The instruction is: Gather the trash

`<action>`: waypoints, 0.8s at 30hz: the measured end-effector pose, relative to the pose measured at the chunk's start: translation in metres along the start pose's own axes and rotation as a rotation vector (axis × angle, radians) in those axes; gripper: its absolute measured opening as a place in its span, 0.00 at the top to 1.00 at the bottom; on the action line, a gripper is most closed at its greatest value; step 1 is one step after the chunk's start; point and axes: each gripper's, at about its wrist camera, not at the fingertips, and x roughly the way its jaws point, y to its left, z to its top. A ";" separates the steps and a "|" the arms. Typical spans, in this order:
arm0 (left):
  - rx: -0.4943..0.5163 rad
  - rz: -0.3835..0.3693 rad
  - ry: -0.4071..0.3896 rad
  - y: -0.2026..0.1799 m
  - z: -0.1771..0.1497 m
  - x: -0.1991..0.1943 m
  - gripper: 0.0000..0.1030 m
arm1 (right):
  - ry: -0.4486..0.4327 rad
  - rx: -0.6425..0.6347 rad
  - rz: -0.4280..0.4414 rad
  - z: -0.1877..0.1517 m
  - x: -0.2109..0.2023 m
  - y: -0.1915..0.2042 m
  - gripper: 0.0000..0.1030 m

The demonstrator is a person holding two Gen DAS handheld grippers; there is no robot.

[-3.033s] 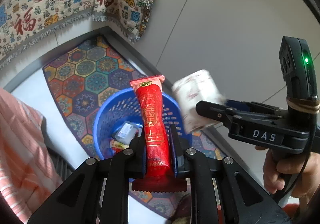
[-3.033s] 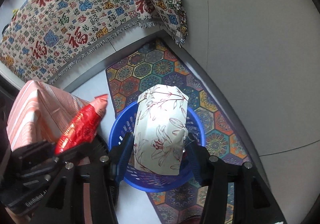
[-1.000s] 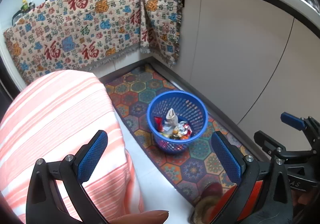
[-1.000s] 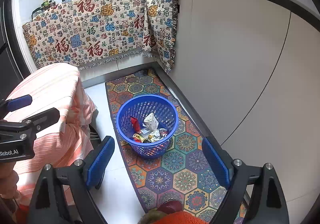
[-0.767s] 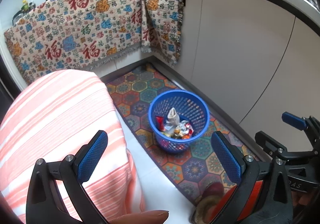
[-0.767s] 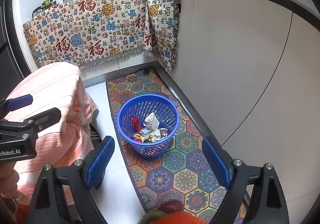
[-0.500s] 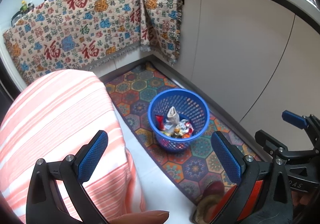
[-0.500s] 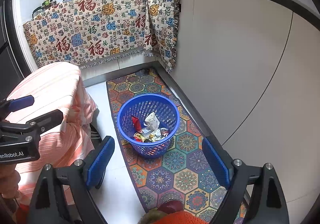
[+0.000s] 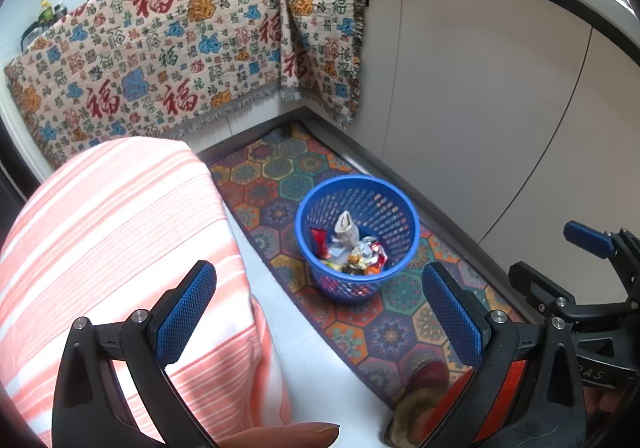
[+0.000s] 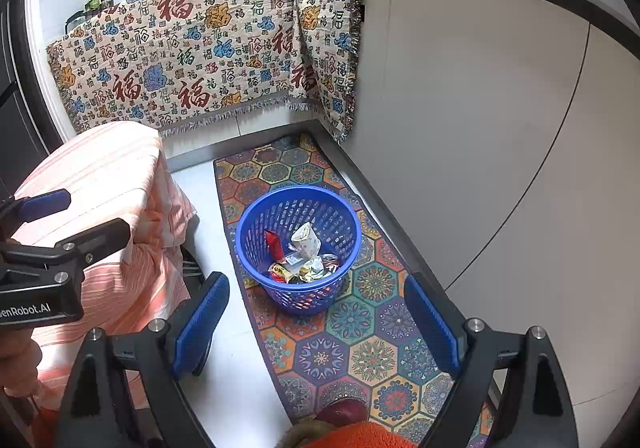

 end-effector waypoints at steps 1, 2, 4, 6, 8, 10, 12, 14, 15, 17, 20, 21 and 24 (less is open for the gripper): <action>0.000 0.000 0.000 0.000 0.000 0.000 0.01 | 0.000 -0.001 0.000 0.000 0.000 0.001 0.12; -0.001 -0.001 0.000 0.000 0.000 0.000 0.01 | 0.001 -0.002 -0.001 -0.001 0.000 0.001 0.12; -0.001 0.000 0.001 0.000 0.000 0.000 0.01 | 0.002 -0.003 -0.001 0.000 0.001 0.002 0.12; -0.001 -0.002 0.005 0.000 0.000 0.001 0.01 | 0.003 -0.004 0.000 0.001 0.002 0.001 0.12; -0.001 -0.003 0.007 0.001 0.000 0.001 0.01 | 0.005 -0.006 0.002 0.001 0.002 0.002 0.12; -0.002 -0.004 0.008 0.000 -0.001 0.002 0.01 | 0.006 -0.007 0.003 0.001 0.003 0.003 0.12; -0.002 -0.004 0.009 0.000 -0.001 0.003 0.01 | 0.006 -0.005 0.003 0.001 0.003 0.003 0.12; -0.001 -0.005 0.009 0.001 -0.001 0.003 0.01 | 0.007 -0.004 0.003 0.000 0.003 0.003 0.12; -0.002 -0.006 0.010 0.001 -0.001 0.003 0.01 | 0.007 -0.004 0.003 0.000 0.003 0.004 0.12; -0.002 -0.007 0.011 0.000 -0.001 0.005 0.01 | 0.007 -0.006 0.003 0.000 0.003 0.003 0.12; -0.002 -0.007 0.012 0.000 -0.001 0.005 0.01 | 0.007 -0.005 0.004 0.000 0.003 0.004 0.12; 0.000 -0.007 0.013 -0.001 -0.001 0.005 0.01 | 0.008 -0.005 0.005 0.000 0.003 0.004 0.12; 0.004 -0.011 0.010 -0.003 -0.004 0.007 0.01 | 0.010 -0.004 0.005 -0.001 0.003 0.004 0.12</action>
